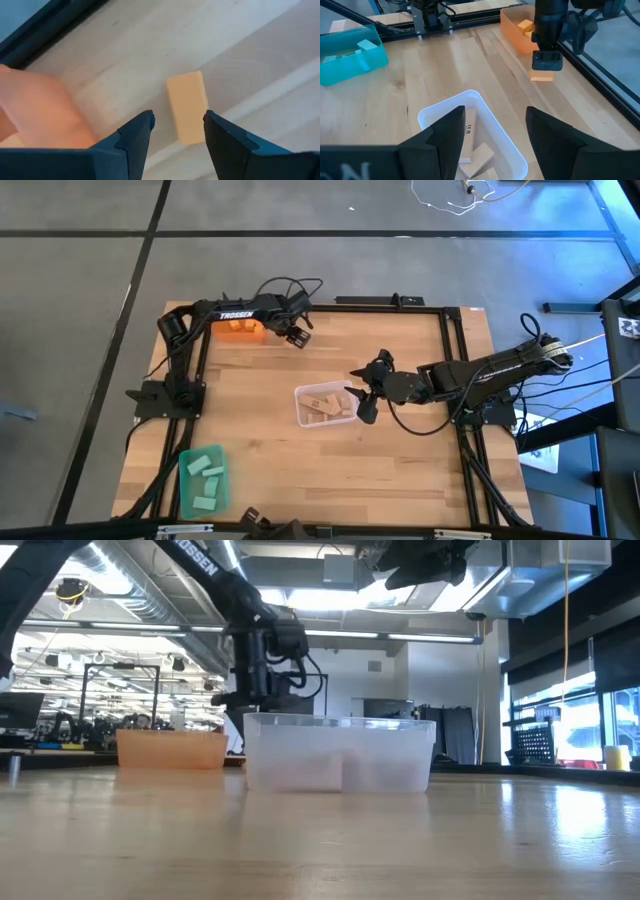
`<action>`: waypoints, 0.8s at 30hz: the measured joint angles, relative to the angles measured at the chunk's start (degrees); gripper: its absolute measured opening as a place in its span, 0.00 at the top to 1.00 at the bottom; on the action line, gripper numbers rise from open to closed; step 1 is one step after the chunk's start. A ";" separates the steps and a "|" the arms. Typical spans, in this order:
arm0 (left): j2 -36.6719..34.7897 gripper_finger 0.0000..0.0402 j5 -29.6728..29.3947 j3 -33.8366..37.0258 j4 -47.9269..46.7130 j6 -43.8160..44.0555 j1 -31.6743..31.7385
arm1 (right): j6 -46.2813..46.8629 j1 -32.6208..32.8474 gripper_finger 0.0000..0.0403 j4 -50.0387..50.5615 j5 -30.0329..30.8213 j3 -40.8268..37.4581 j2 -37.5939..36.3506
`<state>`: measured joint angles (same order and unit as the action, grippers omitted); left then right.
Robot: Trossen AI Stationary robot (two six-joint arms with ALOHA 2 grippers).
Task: Sort & place blocks by color
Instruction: Put the yellow block into the orange bin
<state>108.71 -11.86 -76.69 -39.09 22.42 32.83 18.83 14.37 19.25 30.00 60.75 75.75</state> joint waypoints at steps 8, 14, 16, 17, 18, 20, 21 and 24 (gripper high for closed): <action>-0.24 0.57 -0.37 0.00 -0.79 2.90 0.16 | -0.01 0.00 0.48 -0.01 -0.02 0.00 0.00; -0.23 0.57 0.96 -0.04 0.72 4.49 0.10 | -0.02 0.00 0.48 -0.02 -0.02 0.00 0.00; -0.25 0.57 1.60 -0.04 0.73 4.54 0.10 | -0.02 0.00 0.48 -0.02 -0.02 0.00 0.00; -0.22 0.57 1.78 -0.04 0.74 4.52 0.10 | -0.02 0.00 0.48 -0.02 -0.02 0.00 0.00; -0.01 0.57 1.77 -0.09 0.83 4.54 0.10 | -0.02 0.00 0.48 0.00 -0.02 0.00 0.00; 0.73 0.57 2.08 -0.11 1.19 4.57 -0.01 | -0.02 0.00 0.48 0.00 -0.02 0.00 0.00; 1.11 0.57 2.14 -0.11 0.90 4.49 -0.03 | -0.03 0.00 0.48 -0.02 -0.02 0.00 0.00; 2.78 0.57 2.07 -0.15 1.43 4.17 -0.65 | -0.02 0.00 0.48 -0.01 -0.02 0.00 0.00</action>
<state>111.49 -9.79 -76.84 -37.67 26.58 32.18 18.81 14.37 19.23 29.98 60.75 75.75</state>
